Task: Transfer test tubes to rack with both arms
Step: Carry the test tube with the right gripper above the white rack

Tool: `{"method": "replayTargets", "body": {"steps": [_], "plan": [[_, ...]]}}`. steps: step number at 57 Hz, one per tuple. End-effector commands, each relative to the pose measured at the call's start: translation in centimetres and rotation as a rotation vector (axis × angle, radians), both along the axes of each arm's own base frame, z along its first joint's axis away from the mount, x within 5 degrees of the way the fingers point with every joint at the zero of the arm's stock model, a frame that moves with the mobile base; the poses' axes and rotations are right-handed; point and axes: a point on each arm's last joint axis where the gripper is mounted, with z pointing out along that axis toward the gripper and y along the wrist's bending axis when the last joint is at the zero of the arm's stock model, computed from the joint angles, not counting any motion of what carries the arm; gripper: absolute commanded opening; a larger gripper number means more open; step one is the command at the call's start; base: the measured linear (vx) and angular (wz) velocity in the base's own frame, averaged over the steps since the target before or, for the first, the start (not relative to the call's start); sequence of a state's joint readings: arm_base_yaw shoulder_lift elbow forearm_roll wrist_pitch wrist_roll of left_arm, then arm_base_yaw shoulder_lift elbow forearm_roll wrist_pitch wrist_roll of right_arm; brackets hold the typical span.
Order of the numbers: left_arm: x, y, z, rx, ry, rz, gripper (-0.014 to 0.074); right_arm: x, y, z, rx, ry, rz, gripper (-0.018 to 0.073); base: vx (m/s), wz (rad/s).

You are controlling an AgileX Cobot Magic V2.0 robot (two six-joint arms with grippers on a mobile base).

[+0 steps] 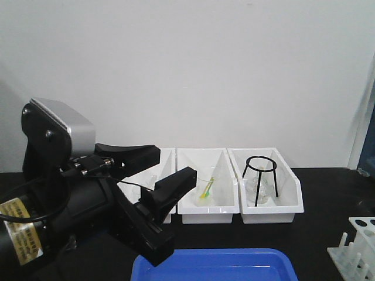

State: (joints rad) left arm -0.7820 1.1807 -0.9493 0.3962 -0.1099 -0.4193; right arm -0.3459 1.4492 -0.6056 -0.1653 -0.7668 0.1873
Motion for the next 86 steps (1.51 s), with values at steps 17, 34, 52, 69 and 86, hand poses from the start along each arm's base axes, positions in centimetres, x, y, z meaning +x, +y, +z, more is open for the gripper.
{"method": "replayTargets", "body": {"steps": [17, 34, 52, 69, 86], "plan": [[-0.6, 0.3, 2.3, -0.082, -0.058, -0.018, 0.0500, 0.4, 0.0, 1.7, -0.039, -0.129, 0.024, -0.0006, 0.00, 0.00], [-0.6, 0.3, 2.3, -0.082, -0.058, -0.018, 0.0500, 1.0, -0.2, 0.8, -0.039, -0.168, 0.035, -0.0006, 0.00, 0.00], [-0.6, 0.3, 2.2, -0.077, -0.053, -0.015, 0.0500, 1.7, -0.4, -0.7, 0.011, -0.152, 0.042, -0.0006, 0.00, 0.00], [-0.6, 0.3, 2.2, -0.077, -0.053, -0.015, 0.0500, 2.5, -0.6, -2.7, 0.033, -0.133, 0.049, -0.0006, 0.00, 0.00], [-0.6, 0.3, 2.2, -0.077, -0.053, -0.015, 0.0500, 3.1, -0.8, -5.1, 0.055, -0.058, 0.058, -0.0006, 0.00, 0.00]]}}
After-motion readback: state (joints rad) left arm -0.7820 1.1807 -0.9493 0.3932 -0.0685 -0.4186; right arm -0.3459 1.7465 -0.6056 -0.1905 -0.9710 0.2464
